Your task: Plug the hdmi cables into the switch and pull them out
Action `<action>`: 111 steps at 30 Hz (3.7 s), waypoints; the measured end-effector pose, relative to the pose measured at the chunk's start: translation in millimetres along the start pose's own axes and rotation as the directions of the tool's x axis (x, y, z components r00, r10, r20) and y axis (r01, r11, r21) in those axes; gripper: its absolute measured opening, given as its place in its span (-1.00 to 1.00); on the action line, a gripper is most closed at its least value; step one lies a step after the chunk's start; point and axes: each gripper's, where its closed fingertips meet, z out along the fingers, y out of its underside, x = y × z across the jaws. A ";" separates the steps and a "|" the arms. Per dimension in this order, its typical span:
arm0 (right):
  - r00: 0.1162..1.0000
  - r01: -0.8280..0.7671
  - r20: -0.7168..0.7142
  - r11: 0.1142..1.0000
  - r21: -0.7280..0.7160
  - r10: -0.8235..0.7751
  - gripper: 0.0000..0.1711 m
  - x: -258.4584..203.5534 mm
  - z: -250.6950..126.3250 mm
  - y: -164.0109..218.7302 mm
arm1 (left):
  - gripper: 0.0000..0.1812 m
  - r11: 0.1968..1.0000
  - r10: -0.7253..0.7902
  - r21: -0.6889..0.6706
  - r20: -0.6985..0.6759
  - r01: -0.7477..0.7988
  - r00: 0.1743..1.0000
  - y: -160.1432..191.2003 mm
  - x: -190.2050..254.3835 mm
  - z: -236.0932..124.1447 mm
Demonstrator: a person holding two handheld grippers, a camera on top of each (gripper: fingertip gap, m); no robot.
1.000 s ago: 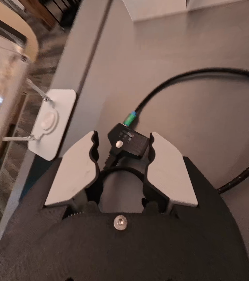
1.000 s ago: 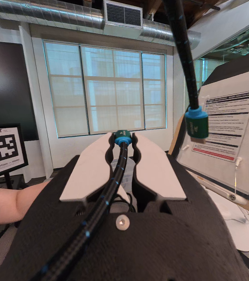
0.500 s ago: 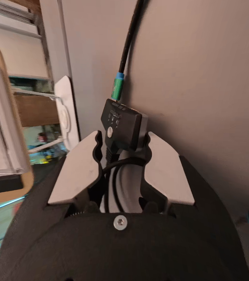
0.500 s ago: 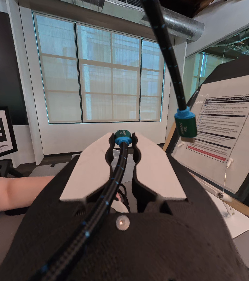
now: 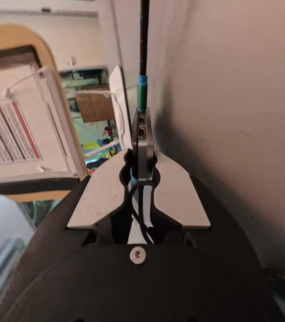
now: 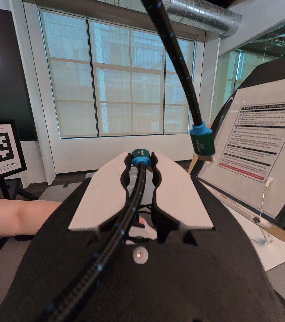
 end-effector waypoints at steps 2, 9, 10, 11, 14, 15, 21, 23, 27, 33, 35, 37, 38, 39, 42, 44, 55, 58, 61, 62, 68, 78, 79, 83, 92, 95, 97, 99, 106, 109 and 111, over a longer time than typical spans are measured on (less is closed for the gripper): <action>1.000 -0.009 -0.015 1.000 -0.029 0.009 -0.74 4.8 2.3 9.0 | -0.76 0.993 -0.116 -0.008 0.032 0.116 0.993 4.4 -19.8 -4.7; 0.999 0.001 -0.042 0.995 -0.099 -0.005 -0.74 8.8 8.0 23.9 | -0.76 0.920 -0.381 0.158 0.136 0.359 0.915 8.7 -86.5 -47.4; 0.999 0.012 -0.049 0.995 -0.095 -0.016 -0.74 9.0 6.5 21.3 | -0.75 0.915 -0.389 0.182 0.154 0.361 0.908 7.5 -93.9 -53.8; 0.998 0.027 -0.061 0.996 -0.083 -0.032 -0.74 9.4 4.5 17.1 | -0.76 0.910 -0.395 0.205 0.176 0.359 0.902 6.6 -100.9 -59.8; 0.992 0.067 -0.101 0.997 -0.043 -0.071 -0.74 10.6 -4.4 0.3 | -0.76 0.908 -0.401 0.227 0.228 0.352 0.887 9.3 -115.3 -70.8; 0.990 0.075 -0.115 0.997 -0.036 -0.079 -0.74 11.4 -7.8 -4.8 | -0.76 0.909 -0.400 0.225 0.242 0.349 0.884 11.8 -118.3 -72.3; 0.967 0.127 -0.223 0.992 -0.015 -0.127 -0.74 25.1 -24.0 -18.4 | -0.76 0.866 -0.490 0.267 0.294 0.422 0.820 30.1 -140.5 -85.0; 0.967 0.134 -0.218 0.991 -0.014 -0.133 -0.74 25.6 -22.5 -15.0 | -0.76 0.858 -0.507 0.278 0.316 0.432 0.802 35.2 -149.3 -91.7; 0.977 0.132 -0.166 0.991 -0.004 -0.131 -0.74 18.7 -10.3 -0.6 | -0.77 0.854 -0.515 0.298 0.364 0.427 0.776 42.1 -165.4 -107.0; 0.992 0.100 -0.079 0.994 -0.034 -0.103 -0.74 -0.2 17.6 31.3 | -0.77 0.861 -0.505 0.300 0.413 0.410 0.758 47.9 -181.9 -125.7; 0.996 0.078 -0.045 0.996 -0.045 -0.080 -0.74 -7.6 26.5 41.4 | -0.77 0.859 -0.509 0.303 0.414 0.413 0.755 47.9 -184.8 -129.6; 0.998 0.053 -0.012 0.998 -0.042 -0.054 -0.74 -15.8 34.0 48.6 | -0.76 0.856 -0.513 0.307 0.408 0.416 0.755 46.6 -185.9 -131.7; 0.999 0.039 0.009 0.998 -0.038 -0.039 -0.74 -20.3 37.5 51.6 | -0.77 0.857 -0.511 0.312 0.405 0.411 0.758 44.6 -185.7 -132.2; 0.999 0.025 0.024 0.999 -0.039 -0.025 -0.74 -24.1 40.7 54.4 | -0.77 0.860 -0.505 0.311 0.404 0.405 0.763 42.9 -185.1 -132.0; 0.998 0.001 0.065 0.999 -0.047 0.002 -0.74 -34.7 48.6 62.2 | -0.77 0.876 -0.475 0.298 0.404 0.379 0.782 37.7 -181.5 -129.1; 0.997 0.009 0.074 0.998 -0.057 -0.005 -0.74 -39.0 52.2 67.0 | -0.76 0.885 -0.458 0.286 0.403 0.367 0.792 35.6 -179.1 -126.5; 0.997 0.066 0.054 0.991 -0.121 -0.059 -0.74 -40.3 58.4 82.6 | -0.76 0.931 -0.334 0.279 0.393 0.235 0.857 3.3 -160.1 -118.9; 0.997 0.074 0.032 0.987 -0.142 -0.070 -0.74 -36.4 58.0 84.3 | -0.76 0.936 -0.318 0.277 0.395 0.219 0.862 0.3 -158.2 -118.5; 0.996 0.081 0.043 0.985 -0.151 -0.075 -0.78 -37.6 58.1 86.0 | -0.76 0.938 -0.310 0.278 0.398 0.208 0.863 -2.2 -157.5 -119.0; 0.996 0.085 0.041 0.985 -0.151 -0.080 -0.74 -37.5 58.2 86.1 | -0.77 0.939 -0.305 0.278 0.399 0.202 0.865 -3.3 -157.0 -119.3; 0.996 0.088 0.032 0.982 -0.166 -0.084 -0.74 -35.2 57.6 87.7 | -0.76 0.941 -0.298 0.277 0.409 0.194 0.863 -3.7 -157.2 -120.4; 0.999 0.051 0.022 0.983 -0.176 -0.048 -0.74 -34.8 57.7 86.2 | -0.76 0.947 -0.277 0.271 0.421 0.172 0.864 -4.6 -156.9 -123.3; 0.999 0.046 0.028 0.983 -0.176 -0.041 -0.74 -35.3 57.5 85.7 | -0.76 0.948 -0.273 0.272 0.425 0.166 0.863 -4.9 -156.9 -124.0; 0.998 0.054 0.051 0.983 -0.173 -0.046 -0.74 -37.4 56.6 85.1 | -0.77 0.947 -0.268 0.281 0.424 0.156 0.865 -5.7 -157.1 -126.2; 0.998 0.062 0.025 0.978 -0.198 -0.058 -0.74 -36.6 58.2 87.8 | -0.76 0.954 -0.251 0.261 0.433 0.146 0.866 -3.3 -155.7 -124.6; 0.997 0.069 0.030 0.978 -0.196 -0.065 -0.74 -37.6 57.5 85.6 | -0.77 0.952 -0.259 0.267 0.433 0.151 0.863 -4.7 -156.7 -126.5; 0.997 0.080 0.033 0.977 -0.197 -0.075 -0.74 -38.1 57.1 84.6 | -0.77 0.951 -0.262 0.270 0.431 0.153 0.863 -5.4 -157.0 -127.6; 0.993 0.114 0.037 0.973 -0.202 -0.109 -0.74 -39.0 56.4 83.9 | -0.77 0.950 -0.260 0.272 0.427 0.152 0.866 -6.1 -156.9 -128.4; 0.985 0.172 0.029 0.957 -0.234 -0.170 -0.74 -39.1 55.2 83.6 | -0.76 0.961 -0.229 0.244 0.426 0.132 0.875 -7.1 -156.2 -129.5; 0.986 0.163 0.007 0.959 -0.232 -0.166 -0.74 -38.7 56.8 84.5 | -0.76 0.966 -0.222 0.221 0.421 0.138 0.879 -5.5 -155.7 -129.0; 0.993 0.115 0.025 0.971 -0.208 -0.113 -0.74 -40.0 56.3 83.0 | -0.77 0.964 -0.226 0.231 0.433 0.135 0.873 -6.0 -157.5 -132.0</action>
